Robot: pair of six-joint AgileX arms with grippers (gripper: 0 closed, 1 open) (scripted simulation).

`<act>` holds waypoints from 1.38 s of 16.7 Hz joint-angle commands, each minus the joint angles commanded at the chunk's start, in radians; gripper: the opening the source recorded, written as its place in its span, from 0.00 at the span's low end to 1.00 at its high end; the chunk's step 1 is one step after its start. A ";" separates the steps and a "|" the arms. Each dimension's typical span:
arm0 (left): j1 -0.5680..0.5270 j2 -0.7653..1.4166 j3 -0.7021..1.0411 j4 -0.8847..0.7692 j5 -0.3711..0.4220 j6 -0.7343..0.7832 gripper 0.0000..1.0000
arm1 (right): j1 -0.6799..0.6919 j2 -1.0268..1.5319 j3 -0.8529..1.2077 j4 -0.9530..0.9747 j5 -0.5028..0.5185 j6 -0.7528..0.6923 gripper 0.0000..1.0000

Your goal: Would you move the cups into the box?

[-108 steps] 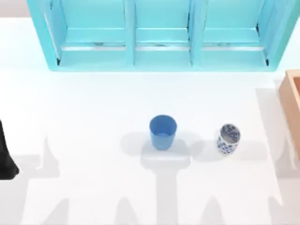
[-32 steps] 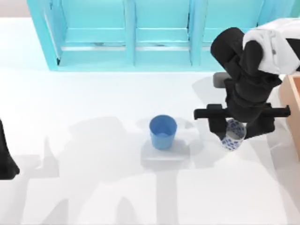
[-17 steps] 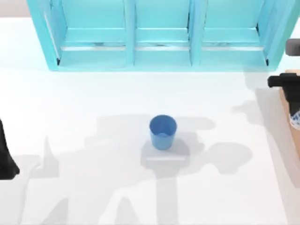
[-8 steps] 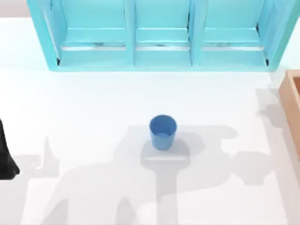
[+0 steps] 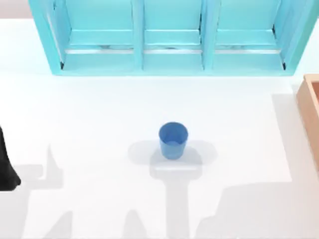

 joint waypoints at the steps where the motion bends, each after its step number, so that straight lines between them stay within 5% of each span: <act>1: 0.000 0.000 0.000 0.000 0.000 0.000 1.00 | -0.020 -0.018 -0.010 -0.005 -0.001 -0.020 0.00; 20: 0.000 0.000 0.000 0.000 0.000 0.000 1.00 | -0.025 -0.015 -0.262 0.253 -0.001 -0.025 0.00; 23: 0.000 0.000 0.000 0.000 0.000 0.000 1.00 | -0.025 -0.015 -0.262 0.253 -0.001 -0.025 0.23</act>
